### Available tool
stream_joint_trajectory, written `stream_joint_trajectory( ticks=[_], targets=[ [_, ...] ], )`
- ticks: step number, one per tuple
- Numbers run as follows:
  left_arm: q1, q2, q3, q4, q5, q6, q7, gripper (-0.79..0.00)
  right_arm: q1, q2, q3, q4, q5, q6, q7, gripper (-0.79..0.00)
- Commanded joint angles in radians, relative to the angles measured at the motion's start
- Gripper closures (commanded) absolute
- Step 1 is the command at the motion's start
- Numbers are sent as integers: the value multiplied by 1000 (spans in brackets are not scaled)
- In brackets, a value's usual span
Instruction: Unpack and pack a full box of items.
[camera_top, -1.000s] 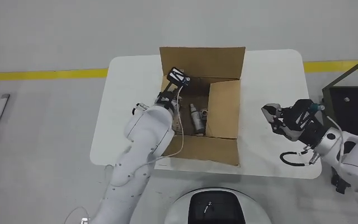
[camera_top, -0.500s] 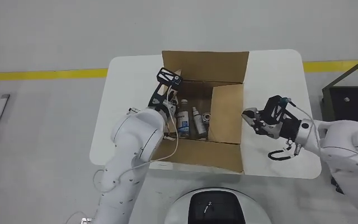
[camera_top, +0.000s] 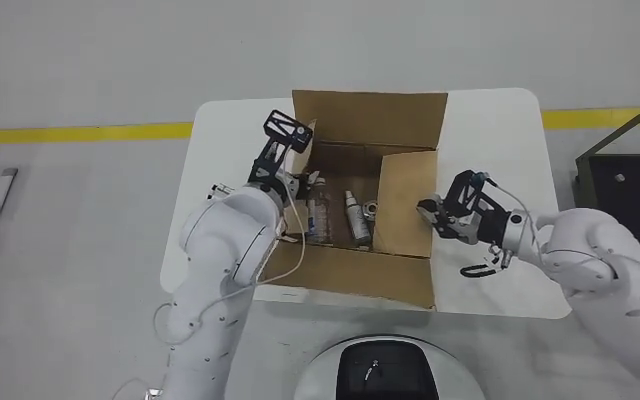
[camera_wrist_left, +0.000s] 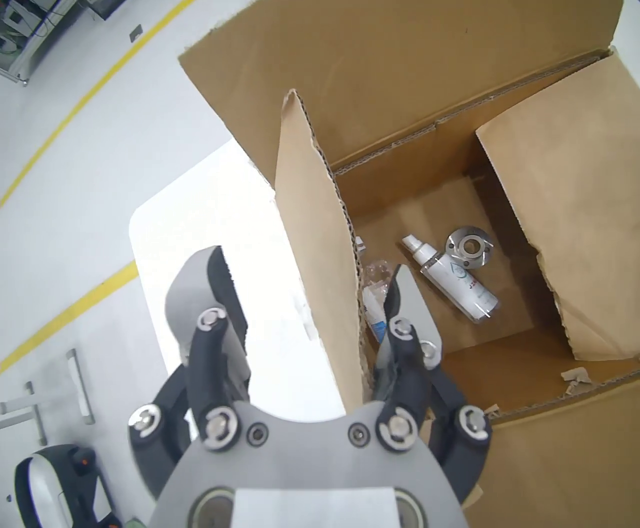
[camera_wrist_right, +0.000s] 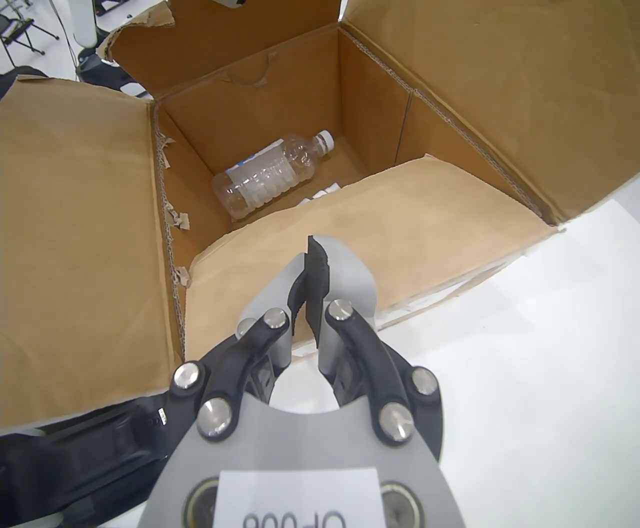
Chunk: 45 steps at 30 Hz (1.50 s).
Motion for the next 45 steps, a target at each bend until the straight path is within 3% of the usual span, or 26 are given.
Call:
stream_joint_trajectory(
  ticks=[1,6,15,25,28,36,41,45],
  targets=[
    [-1,3,-5,2,29,-15,9,-785,8,-1,-7,2,0,5,1,0],
    [-2,16,-18,16,189,-74,37,-785,21,-4,-19,0,-6,15,4,0],
    [15,32,-58,98,396,-85,128,-785,30,-4,-21,1,-9,19,16,0],
    [41,30,-82,197,408,-37,179,-785,28,-3,-15,-9,-7,22,20,0],
    [37,29,-88,166,392,-37,176,-785,23,-1,5,-24,-2,29,5,0],
    [22,29,-69,-49,366,-120,260,-785,-83,17,187,-123,-16,40,-89,0],
    [15,19,-25,-130,188,-177,281,-785,-214,26,326,-175,-27,39,-128,0],
    [14,6,27,-125,-27,-185,278,-785,-315,29,409,-207,-31,47,-144,0]
  ],
)
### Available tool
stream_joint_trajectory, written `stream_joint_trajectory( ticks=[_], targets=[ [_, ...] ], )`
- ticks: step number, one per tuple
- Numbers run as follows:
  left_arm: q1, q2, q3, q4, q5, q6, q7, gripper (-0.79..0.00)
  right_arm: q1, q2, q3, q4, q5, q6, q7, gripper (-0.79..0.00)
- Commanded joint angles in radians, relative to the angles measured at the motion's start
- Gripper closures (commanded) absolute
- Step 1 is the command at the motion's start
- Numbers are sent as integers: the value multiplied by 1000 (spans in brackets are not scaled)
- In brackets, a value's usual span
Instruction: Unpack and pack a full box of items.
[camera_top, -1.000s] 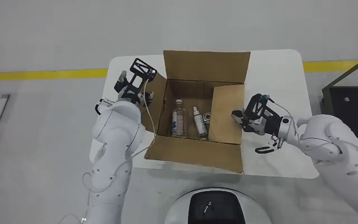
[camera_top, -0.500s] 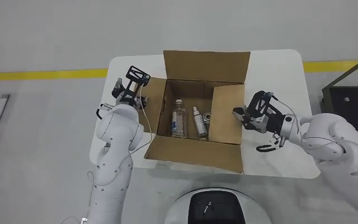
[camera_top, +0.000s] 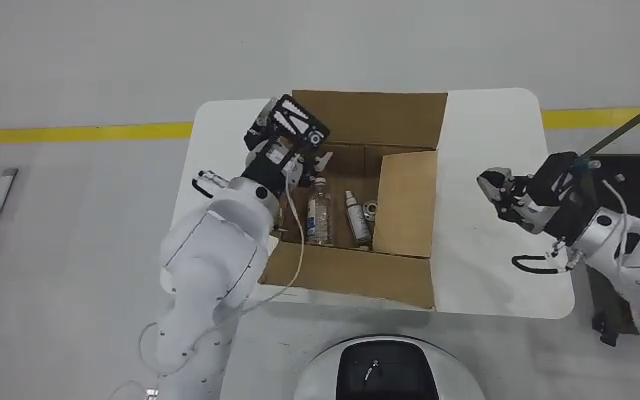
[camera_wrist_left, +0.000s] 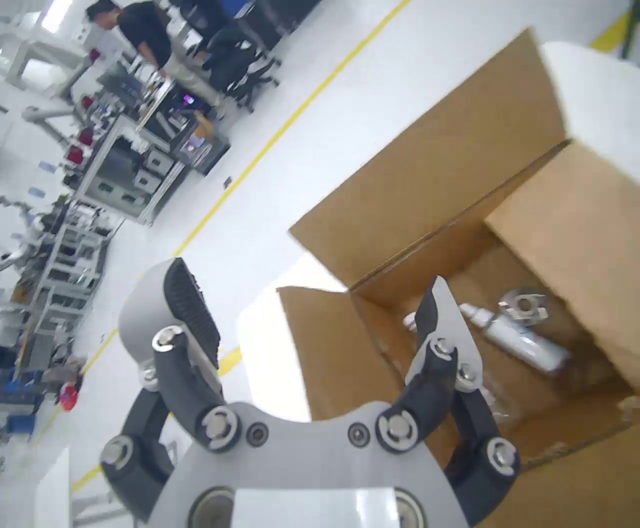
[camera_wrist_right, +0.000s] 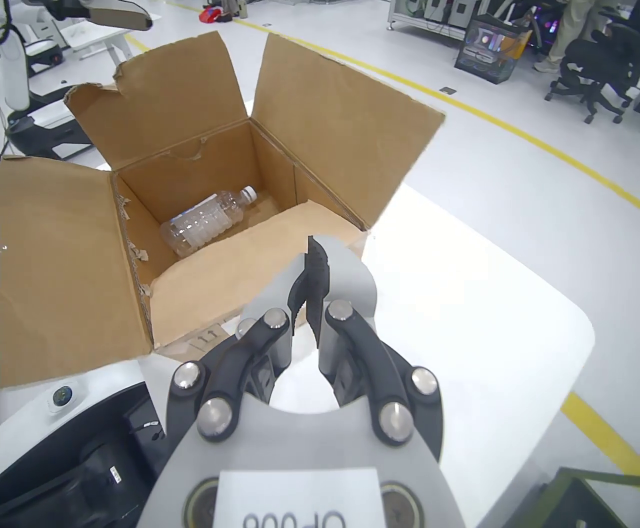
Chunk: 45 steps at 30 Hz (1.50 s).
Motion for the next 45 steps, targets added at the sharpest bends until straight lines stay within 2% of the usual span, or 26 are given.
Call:
stream_joint_trajectory(
  ticks=[1,5,17,19,21,23,29,33,37,45],
  targets=[
    [-4,-6,28,25,-133,-1,-20,-785,-48,0,38,-15,0,5,-8,0],
    [-17,-19,78,88,-388,16,-82,-785,-116,-1,80,-35,0,1,-26,0],
    [-21,-21,85,97,-402,23,-78,-785,-203,-5,102,-69,-50,4,-38,0],
    [5,-25,74,137,-497,92,-40,-785,-208,-6,98,-69,-53,7,-43,0],
    [0,-32,71,185,-624,151,-39,-785,-210,-6,92,-68,-60,7,-50,0],
    [-6,-42,78,241,-780,231,-56,-785,-209,-7,83,-61,-70,4,-59,0],
    [-55,-56,87,431,-994,408,-135,-785,-206,-12,34,-9,-83,1,-83,0],
    [-93,-60,99,531,-1032,437,-145,-785,-190,-15,-8,18,-91,4,-84,0],
    [-101,-65,117,597,-1089,455,-138,-785,-166,-18,-52,44,-101,6,-80,0],
    [-108,-69,148,658,-1141,454,-151,-785,-88,-29,-159,127,-75,9,-92,0]
  ],
)
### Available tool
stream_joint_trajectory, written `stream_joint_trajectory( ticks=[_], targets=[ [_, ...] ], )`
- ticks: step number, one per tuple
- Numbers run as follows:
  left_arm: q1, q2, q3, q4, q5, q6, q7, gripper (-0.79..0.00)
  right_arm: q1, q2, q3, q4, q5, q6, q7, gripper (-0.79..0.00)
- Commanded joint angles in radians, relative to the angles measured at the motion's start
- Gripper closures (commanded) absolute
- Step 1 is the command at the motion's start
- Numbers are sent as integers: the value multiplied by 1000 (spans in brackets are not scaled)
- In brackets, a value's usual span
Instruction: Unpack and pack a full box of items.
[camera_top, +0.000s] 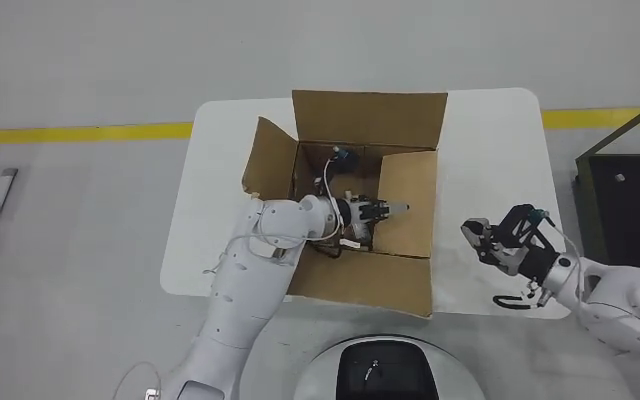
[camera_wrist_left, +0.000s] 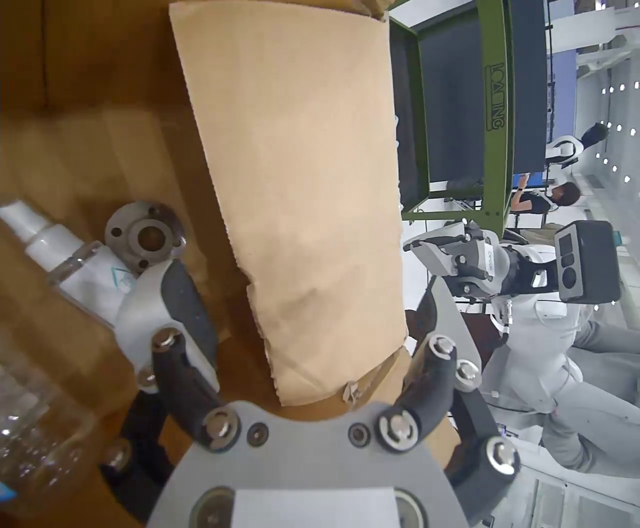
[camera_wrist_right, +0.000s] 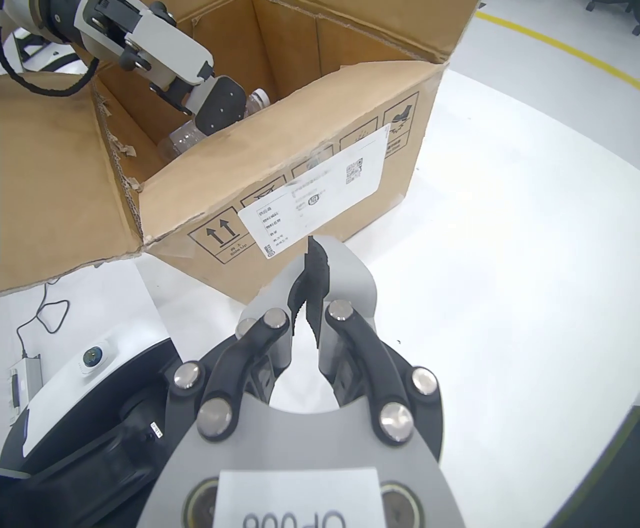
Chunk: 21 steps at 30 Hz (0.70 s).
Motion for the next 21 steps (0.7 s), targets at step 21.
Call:
stream_joint_trajectory(
  ticks=[21],
  targets=[
    [2,4,1,-25,-196,26,-49,-785,216,-34,-217,165,58,-8,18,0]
  ],
)
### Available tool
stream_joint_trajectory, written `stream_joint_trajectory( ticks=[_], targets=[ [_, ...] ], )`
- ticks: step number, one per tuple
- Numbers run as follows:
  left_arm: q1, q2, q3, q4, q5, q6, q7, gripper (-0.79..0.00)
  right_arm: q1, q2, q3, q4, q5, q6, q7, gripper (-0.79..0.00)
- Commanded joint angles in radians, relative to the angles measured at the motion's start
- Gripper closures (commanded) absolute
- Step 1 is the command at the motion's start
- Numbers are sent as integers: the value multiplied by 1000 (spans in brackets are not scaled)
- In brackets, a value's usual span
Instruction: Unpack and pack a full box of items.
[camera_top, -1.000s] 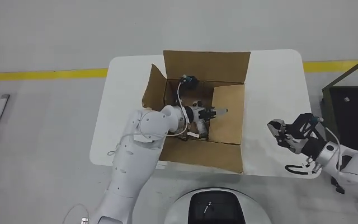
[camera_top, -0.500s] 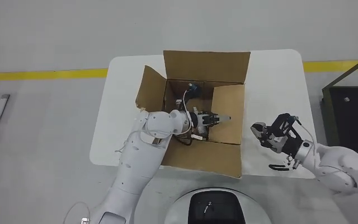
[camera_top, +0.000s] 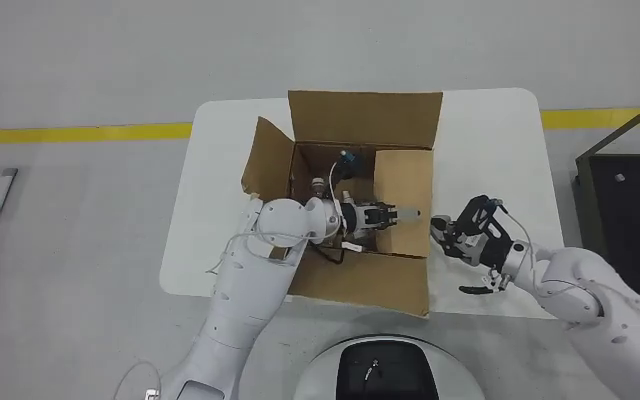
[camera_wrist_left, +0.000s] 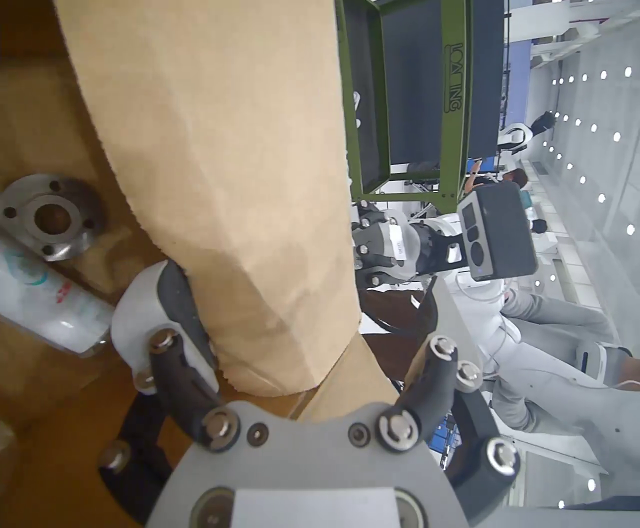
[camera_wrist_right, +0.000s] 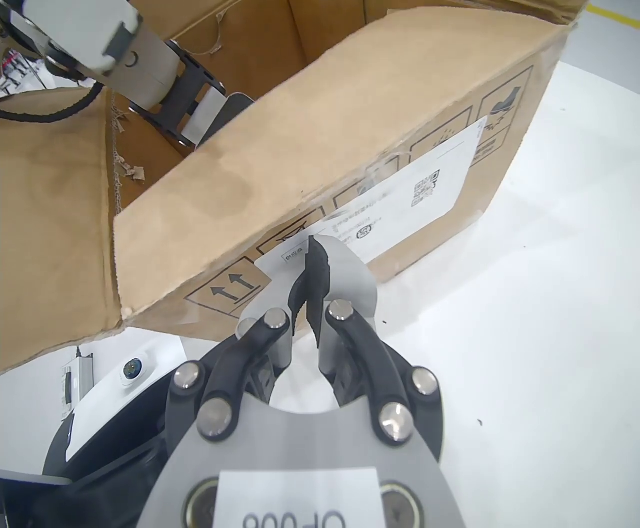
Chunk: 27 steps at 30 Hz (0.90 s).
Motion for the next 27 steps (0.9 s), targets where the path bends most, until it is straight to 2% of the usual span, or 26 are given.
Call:
stream_joint_trajectory(
  ticks=[1,5,7,8,10,13,14,16,21,27],
  targets=[
    [2,1,-9,-11,-42,5,-6,-785,5,-1,-2,2,-1,0,0,0],
    [-2,5,-26,-51,-70,3,1,-785,-1,1,21,-16,-17,12,-15,0],
    [-5,5,-31,-86,-95,-1,3,-785,-22,4,56,-39,-17,21,-27,-148],
    [-9,5,-30,-107,-103,-7,3,-785,-37,7,83,-50,-13,30,-36,-277],
    [-17,4,-20,-137,-112,-11,0,-785,-77,12,142,-76,4,41,-48,-379],
    [-35,-1,14,-173,-138,-37,-6,-785,-149,19,246,-111,58,63,-63,-705],
    [-44,-3,28,-173,-139,-45,-5,-785,-174,20,279,-123,86,70,-67,-739],
    [-70,-9,70,-171,-112,-74,-9,-785,-221,21,344,-141,163,81,-92,-785],
    [-126,-30,178,-131,-97,-107,-10,-785,-315,18,467,-182,346,67,-127,-785],
    [-164,-52,261,-70,-91,-110,7,-785,-369,14,531,-208,491,5,-140,-785]
  ],
)
